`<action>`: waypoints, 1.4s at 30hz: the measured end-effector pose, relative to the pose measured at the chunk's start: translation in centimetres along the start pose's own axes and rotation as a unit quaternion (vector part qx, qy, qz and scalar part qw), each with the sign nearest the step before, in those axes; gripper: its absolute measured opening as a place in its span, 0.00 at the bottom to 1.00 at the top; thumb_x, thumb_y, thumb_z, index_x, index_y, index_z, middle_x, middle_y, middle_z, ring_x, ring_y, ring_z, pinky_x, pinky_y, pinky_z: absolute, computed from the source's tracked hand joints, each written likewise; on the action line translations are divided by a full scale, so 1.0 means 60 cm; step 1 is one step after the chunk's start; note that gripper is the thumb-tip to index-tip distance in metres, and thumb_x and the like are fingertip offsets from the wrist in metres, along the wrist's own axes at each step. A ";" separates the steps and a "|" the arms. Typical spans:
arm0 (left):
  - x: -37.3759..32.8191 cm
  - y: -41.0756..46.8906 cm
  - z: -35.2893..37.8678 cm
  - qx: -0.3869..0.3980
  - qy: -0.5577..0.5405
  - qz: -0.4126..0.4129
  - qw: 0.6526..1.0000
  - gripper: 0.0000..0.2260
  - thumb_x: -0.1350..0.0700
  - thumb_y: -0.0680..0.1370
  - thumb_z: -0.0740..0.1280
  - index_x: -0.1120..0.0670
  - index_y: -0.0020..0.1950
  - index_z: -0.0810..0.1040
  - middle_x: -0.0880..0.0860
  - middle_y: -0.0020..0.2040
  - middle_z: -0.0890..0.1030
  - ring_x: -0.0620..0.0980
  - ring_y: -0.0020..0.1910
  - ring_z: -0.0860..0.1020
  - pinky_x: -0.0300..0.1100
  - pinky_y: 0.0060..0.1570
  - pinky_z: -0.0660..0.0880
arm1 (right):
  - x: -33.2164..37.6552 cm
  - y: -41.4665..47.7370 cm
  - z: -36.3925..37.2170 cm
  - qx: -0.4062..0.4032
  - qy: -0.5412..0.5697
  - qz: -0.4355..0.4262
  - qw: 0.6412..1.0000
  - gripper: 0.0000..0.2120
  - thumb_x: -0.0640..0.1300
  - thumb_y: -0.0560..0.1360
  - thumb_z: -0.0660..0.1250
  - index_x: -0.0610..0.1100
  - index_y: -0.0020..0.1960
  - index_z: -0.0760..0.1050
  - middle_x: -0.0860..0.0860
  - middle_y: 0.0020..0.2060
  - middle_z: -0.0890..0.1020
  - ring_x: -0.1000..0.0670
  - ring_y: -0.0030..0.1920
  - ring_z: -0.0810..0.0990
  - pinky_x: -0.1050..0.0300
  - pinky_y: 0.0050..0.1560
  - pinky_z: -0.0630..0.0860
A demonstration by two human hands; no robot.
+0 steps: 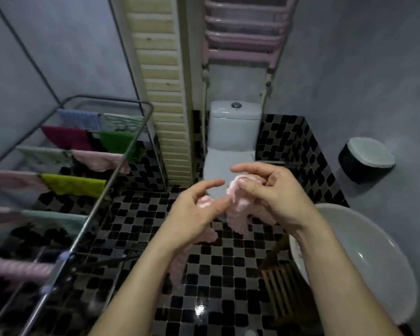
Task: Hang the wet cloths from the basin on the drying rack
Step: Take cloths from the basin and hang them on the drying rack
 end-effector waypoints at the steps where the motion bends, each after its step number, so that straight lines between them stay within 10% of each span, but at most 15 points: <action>1: -0.005 -0.009 -0.013 -0.015 0.001 0.014 1.000 0.14 0.41 0.70 0.69 0.45 0.52 0.83 0.49 0.46 0.85 0.45 0.45 0.82 0.37 0.45 0.79 | 0.004 0.008 0.023 0.015 -0.010 -0.010 1.000 0.10 0.32 0.75 0.68 0.40 0.54 0.81 0.53 0.37 0.85 0.57 0.39 0.82 0.65 0.40 0.77; 5: -0.018 -0.057 -0.123 -0.133 0.001 0.077 0.988 0.13 0.45 0.76 0.69 0.53 0.38 0.82 0.48 0.33 0.81 0.44 0.34 0.78 0.41 0.37 0.74 | 0.014 0.042 0.151 0.069 -0.021 -0.033 0.997 0.05 0.33 0.73 0.70 0.41 0.47 0.81 0.51 0.38 0.84 0.55 0.40 0.81 0.63 0.41 0.76; 9: -0.015 -0.098 -0.220 -0.188 0.084 0.044 0.978 0.24 0.32 0.68 0.65 0.54 0.40 0.81 0.51 0.34 0.80 0.50 0.34 0.78 0.50 0.37 0.74 | 0.023 0.062 0.270 0.142 -0.004 -0.039 0.989 0.03 0.36 0.73 0.72 0.41 0.44 0.79 0.47 0.36 0.81 0.52 0.37 0.79 0.59 0.39 0.77; 17: -0.038 -0.197 -0.380 -0.334 0.130 0.081 0.930 0.20 0.44 0.78 0.63 0.60 0.39 0.77 0.63 0.34 0.75 0.58 0.32 0.73 0.52 0.32 0.72 | 0.025 0.091 0.412 0.345 -0.128 -0.013 0.930 0.11 0.42 0.73 0.73 0.44 0.55 0.80 0.47 0.49 0.83 0.48 0.48 0.82 0.49 0.49 0.80; 23: -0.014 -0.286 -0.469 -0.456 0.160 0.027 0.875 0.14 0.44 0.75 0.69 0.53 0.38 0.82 0.52 0.30 0.77 0.42 0.31 0.72 0.41 0.32 0.70 | 0.008 0.126 0.482 0.451 -0.103 0.045 0.885 0.07 0.47 0.69 0.75 0.48 0.47 0.82 0.48 0.43 0.84 0.50 0.42 0.82 0.55 0.40 0.78; 30: 0.017 -0.426 -0.523 -0.618 0.133 0.013 0.775 0.21 0.48 0.77 0.68 0.63 0.33 0.74 0.46 0.25 0.67 0.41 0.24 0.67 0.37 0.27 0.63 | -0.023 0.156 0.611 0.495 -0.172 -0.023 0.852 0.03 0.41 0.73 0.72 0.43 0.46 0.83 0.49 0.35 0.81 0.55 0.33 0.75 0.66 0.31 0.69; 34: 0.018 -0.507 -0.542 -0.667 0.153 -0.007 0.729 0.26 0.43 0.75 0.67 0.67 0.34 0.73 0.52 0.29 0.65 0.45 0.30 0.65 0.41 0.31 0.60 | -0.013 0.138 0.679 0.509 -0.032 0.032 0.860 0.04 0.38 0.69 0.71 0.40 0.43 0.79 0.51 0.32 0.79 0.57 0.31 0.76 0.66 0.30 0.72; 39: 0.011 -0.605 -0.551 -0.720 0.227 -0.082 0.651 0.11 0.49 0.75 0.70 0.43 0.32 0.76 0.44 0.34 0.72 0.36 0.32 0.72 0.30 0.37 0.66 | -0.019 0.077 0.792 0.525 0.115 0.165 0.827 0.12 0.28 0.73 0.63 0.44 0.39 0.73 0.48 0.29 0.73 0.54 0.29 0.72 0.65 0.24 0.74; 42: 0.008 -0.679 -0.555 -0.742 0.232 -0.126 0.617 0.08 0.50 0.75 0.70 0.46 0.35 0.79 0.41 0.32 0.77 0.34 0.33 0.73 0.32 0.37 0.69 | -0.018 0.021 0.854 0.547 0.086 0.172 0.815 0.14 0.27 0.75 0.59 0.43 0.38 0.71 0.49 0.27 0.71 0.54 0.28 0.69 0.63 0.25 0.75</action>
Point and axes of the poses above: each hand's wrist, its own y-axis towards the middle knuckle, its own z-axis out of the palm, x = y × z, the point moved 6 cm from there along y, towards the middle knuckle
